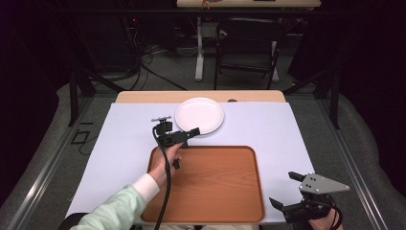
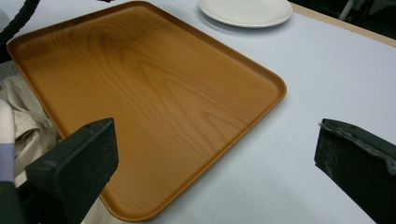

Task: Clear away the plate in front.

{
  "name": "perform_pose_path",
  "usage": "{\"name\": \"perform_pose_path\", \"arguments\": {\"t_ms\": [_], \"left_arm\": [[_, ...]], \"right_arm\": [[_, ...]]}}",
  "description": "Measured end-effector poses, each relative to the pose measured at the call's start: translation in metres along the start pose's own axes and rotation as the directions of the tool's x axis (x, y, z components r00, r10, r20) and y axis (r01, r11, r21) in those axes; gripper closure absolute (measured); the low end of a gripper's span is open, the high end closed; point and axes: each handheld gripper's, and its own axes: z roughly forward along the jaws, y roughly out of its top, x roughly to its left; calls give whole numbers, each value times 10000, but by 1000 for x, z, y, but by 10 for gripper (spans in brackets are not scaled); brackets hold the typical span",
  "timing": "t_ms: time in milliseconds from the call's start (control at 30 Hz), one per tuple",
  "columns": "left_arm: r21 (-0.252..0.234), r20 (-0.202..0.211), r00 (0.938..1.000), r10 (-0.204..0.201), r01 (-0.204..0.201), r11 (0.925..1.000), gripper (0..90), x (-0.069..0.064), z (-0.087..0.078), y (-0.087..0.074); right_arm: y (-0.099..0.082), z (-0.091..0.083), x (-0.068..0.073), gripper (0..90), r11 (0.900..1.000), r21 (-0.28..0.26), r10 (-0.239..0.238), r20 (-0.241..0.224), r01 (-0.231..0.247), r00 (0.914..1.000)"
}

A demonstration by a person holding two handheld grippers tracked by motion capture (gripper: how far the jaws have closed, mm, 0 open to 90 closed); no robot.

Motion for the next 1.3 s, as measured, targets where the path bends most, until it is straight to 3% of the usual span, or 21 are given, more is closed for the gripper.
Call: {"name": "perform_pose_path", "arguments": {"t_ms": [200, 267, 533, 633, 767, 800, 1000, 1033, 1100, 1233, 1300], "left_arm": [[87, -114, 9989, -464, 465, 9989, 1, 4, 12, 2], [108, -207, 9966, -799, 801, 9967, 1, 6, 19, 2], [228, -549, 9904, -1270, 1284, 9915, 6, 12, 32, 1], [187, -624, 9848, -1619, 1633, 9864, 11, 15, 36, 2], [-17, -735, 9723, -2218, 2223, 9750, 27, 18, 42, 3], [-17, -735, 9723, -2218, 2223, 9750, 28, 18, 42, 3], [-222, -928, 9508, -2957, 2949, 9553, 56, 26, 51, 2], [-222, -928, 9508, -2957, 2949, 9553, 64, 26, 51, 2], [-411, -938, 9382, -3330, 3306, 9429, 84, 30, 53, 1], [-636, -848, 9250, -3705, 3661, 9284, 133, 34, 54, 0], [-783, -789, 9143, -3972, 3916, 9168, 151, 36, 55, 0]], "right_arm": [[0, 0, 0, 0, 10000, 0, 9, -25, -9, 10000], [0, 0, 0, 0, 10000, 8, 13, -34, -13, 10000], [0, 0, 0, 0, 10000, -8, 4, -37, -4, 10000], [0, 0, 0, 0, 10000, 21, -4, -51, 4, 10000], [0, 1, 0, 0, 10000, 32, -10, -48, 10, 10000], [0, 1, 0, 0, 10000, 30, -13, -48, 13, 10000], [0, 1, 0, 0, 10000, 80, 0, -26, 0, 10000], [0, 1, 0, 0, 10000, 80, 0, -26, 0, 10000], [0, 1, 0, 0, 10000, 78, -4, -28, 4, 10000], [0, 1, 0, 0, 10000, 80, -13, -29, 13, 10000], [0, 1, 0, 0, 10000, 90, -3, -33, 3, 10000]]}}
